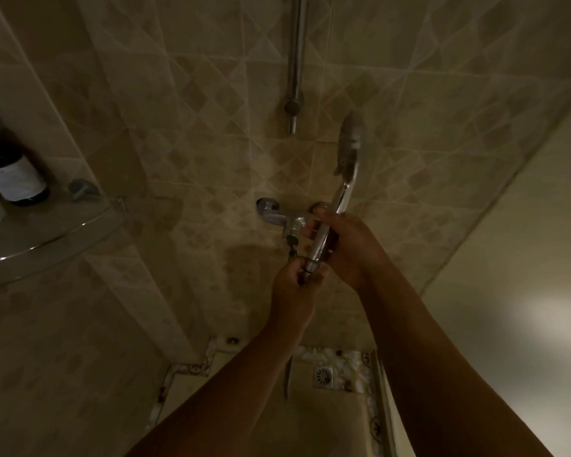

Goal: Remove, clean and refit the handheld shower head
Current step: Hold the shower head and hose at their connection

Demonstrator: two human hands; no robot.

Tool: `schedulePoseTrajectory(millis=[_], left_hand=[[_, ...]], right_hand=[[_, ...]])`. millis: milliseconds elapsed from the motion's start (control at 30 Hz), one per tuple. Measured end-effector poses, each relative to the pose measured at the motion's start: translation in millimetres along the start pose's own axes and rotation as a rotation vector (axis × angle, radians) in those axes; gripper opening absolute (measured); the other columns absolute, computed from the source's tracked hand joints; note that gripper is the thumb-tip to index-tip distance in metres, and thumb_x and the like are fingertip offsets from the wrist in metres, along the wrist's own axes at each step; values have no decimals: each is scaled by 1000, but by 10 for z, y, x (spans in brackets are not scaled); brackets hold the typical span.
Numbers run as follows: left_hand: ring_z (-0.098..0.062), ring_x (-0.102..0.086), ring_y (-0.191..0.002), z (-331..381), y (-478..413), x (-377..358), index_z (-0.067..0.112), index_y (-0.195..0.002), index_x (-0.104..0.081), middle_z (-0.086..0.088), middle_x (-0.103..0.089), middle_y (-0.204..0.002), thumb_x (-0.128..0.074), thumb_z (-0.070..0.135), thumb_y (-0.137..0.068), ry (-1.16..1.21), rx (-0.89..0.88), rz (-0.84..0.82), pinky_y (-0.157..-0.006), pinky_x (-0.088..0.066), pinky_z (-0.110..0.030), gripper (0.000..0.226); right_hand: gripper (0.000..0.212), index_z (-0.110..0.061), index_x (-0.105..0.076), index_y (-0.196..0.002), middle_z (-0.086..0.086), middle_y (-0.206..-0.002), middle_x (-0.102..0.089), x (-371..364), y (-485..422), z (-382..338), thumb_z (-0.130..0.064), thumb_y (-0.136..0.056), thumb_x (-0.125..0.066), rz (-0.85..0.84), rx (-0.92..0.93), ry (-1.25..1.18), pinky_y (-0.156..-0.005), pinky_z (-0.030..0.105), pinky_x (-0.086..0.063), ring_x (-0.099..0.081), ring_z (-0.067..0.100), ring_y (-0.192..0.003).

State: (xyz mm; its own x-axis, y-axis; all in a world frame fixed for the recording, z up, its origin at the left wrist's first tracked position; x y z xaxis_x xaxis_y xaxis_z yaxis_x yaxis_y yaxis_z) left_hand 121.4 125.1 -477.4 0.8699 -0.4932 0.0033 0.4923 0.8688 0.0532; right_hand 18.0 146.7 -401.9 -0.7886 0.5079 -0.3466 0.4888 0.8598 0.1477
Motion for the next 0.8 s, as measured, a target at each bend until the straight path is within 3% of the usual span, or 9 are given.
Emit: schedulePoseTrajectory(millis=[133, 233, 400, 500, 633, 700, 800], left_hand=[[1, -47, -51, 29, 5, 22, 16, -85, -67, 9, -53, -62, -71, 27, -90, -118, -101, 69, -51, -37, -14, 13], [1, -43, -46, 49, 68, -38, 14, -91, -69, 10, -51, -58, -69, 28, -92, -130, -129, 5, -45, -33, -13, 14], [0, -37, -44, 112, 106, -134, -1, -91, -64, 14, -44, -51, -60, 25, -98, 25, -67, -182, -44, -29, -17, 27], [-3, -33, -43, 129, 175, -206, 14, -85, -65, 8, -41, -54, -55, 33, -100, 196, 6, -374, -40, -27, -16, 26], [-5, -29, -41, 92, 185, -241, 20, -83, -68, 6, -36, -55, -55, 41, -94, 390, 143, -548, -38, -24, -18, 27], [-5, -29, -42, 77, 183, -233, 20, -84, -68, 6, -36, -56, -55, 40, -96, 407, 148, -576, -38, -24, -18, 26], [-4, -29, -44, 37, 156, -196, 17, -87, -62, 9, -38, -57, -57, 33, -99, 299, 94, -466, -38, -24, -18, 21]], right_hand=[[12, -4, -62, -97, 6, -69, -63, 63, 0, 61, -14, -91, -60, 180, -2, 149, -57, 29, -49, -61, 15, -59], [9, -6, -56, -83, 6, -59, -53, 82, 13, 41, -9, -91, -60, 247, -1, 57, -45, 25, -44, -52, 14, -46], [10, -7, -56, -90, 0, -49, -45, 73, 16, -35, -16, -95, -57, 122, -53, -151, -42, 24, -37, -43, 12, -38], [29, -19, -49, -69, -7, -47, -33, 56, 24, -70, -30, -94, -57, -39, -82, -291, -44, 22, -34, -32, 6, -38], [30, -21, -45, -65, -8, -51, -35, 8, 54, -88, -38, -88, -55, -260, -54, -370, -48, 21, -41, -36, 6, -45], [27, -19, -54, -65, -4, -60, -46, 28, 37, -66, -32, -88, -59, -246, -23, -351, -55, 24, -47, -47, 9, -55], [25, -13, -59, -75, 1, -65, -55, 99, -2, -2, -29, -94, -57, -84, 35, -256, -55, 26, -49, -54, 12, -56]])
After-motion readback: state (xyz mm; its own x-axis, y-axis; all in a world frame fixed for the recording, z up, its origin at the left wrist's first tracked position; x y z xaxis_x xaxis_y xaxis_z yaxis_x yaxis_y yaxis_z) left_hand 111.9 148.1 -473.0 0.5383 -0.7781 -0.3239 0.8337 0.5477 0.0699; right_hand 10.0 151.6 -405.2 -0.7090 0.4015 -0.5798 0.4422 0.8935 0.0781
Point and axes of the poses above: each hand's wrist, its own y-axis away from the middle knuckle, its own x-axis out of the back of the hand, z = x × y, the point moved 6 cm from there along -y, towards the middle knuckle
